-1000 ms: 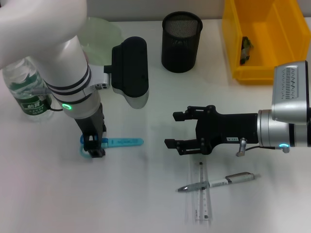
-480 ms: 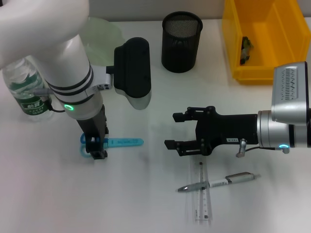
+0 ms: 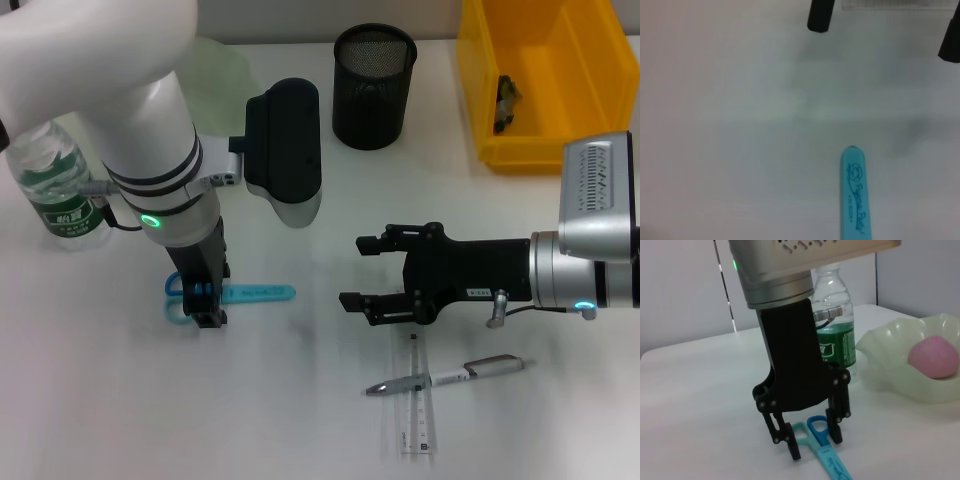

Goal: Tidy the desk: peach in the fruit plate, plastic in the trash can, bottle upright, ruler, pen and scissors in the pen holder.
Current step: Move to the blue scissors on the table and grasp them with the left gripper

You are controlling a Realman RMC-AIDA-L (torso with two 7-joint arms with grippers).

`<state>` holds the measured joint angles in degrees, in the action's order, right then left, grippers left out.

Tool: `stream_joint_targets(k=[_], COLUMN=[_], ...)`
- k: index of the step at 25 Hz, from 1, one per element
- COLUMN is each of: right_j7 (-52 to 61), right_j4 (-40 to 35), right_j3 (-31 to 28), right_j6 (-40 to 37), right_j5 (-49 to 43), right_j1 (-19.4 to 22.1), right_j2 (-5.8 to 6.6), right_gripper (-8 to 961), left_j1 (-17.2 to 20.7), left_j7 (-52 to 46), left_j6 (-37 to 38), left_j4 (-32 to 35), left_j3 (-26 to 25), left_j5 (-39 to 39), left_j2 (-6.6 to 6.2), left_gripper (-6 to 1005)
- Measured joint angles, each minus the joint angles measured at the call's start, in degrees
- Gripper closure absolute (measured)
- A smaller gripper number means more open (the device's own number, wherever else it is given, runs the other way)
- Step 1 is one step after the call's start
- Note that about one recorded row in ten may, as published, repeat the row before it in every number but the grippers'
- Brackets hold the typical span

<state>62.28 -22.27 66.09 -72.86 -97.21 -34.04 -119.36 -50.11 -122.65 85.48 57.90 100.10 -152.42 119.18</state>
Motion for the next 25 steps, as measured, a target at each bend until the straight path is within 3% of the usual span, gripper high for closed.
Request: stream_joint_targets(k=[5,10,22,25], right_j7=[-0.03,-0.06,-0.08,-0.16], right_j4=[0.03,0.04,0.04,0.03], right_j3=[0.0,0.0,0.0,0.0], right_j6=[0.0,0.0,0.0,0.0], right_j5=[0.0,0.0,0.0,0.0], right_j1=[0.1,0.12,0.5,0.63], right_j2=[0.0,-0.06,-0.09,-0.08], right_gripper=[181,181,181,182], left_j1=[-0.11,-0.11,-0.69,-0.75], left_j7=[-0.05,-0.05,-0.16,-0.21], left_j6=[-1.1,-1.28,-1.29,-1.29], left_j4=[-0.83,-1.05,-1.09,-1.12], left_j3=[1.47,1.64,2.06,2.16], left_j5=[0.32,0.36,0.38,0.45], left_j2=[0.0,0.0,0.0,0.0], left_gripper=[433,504,507,562])
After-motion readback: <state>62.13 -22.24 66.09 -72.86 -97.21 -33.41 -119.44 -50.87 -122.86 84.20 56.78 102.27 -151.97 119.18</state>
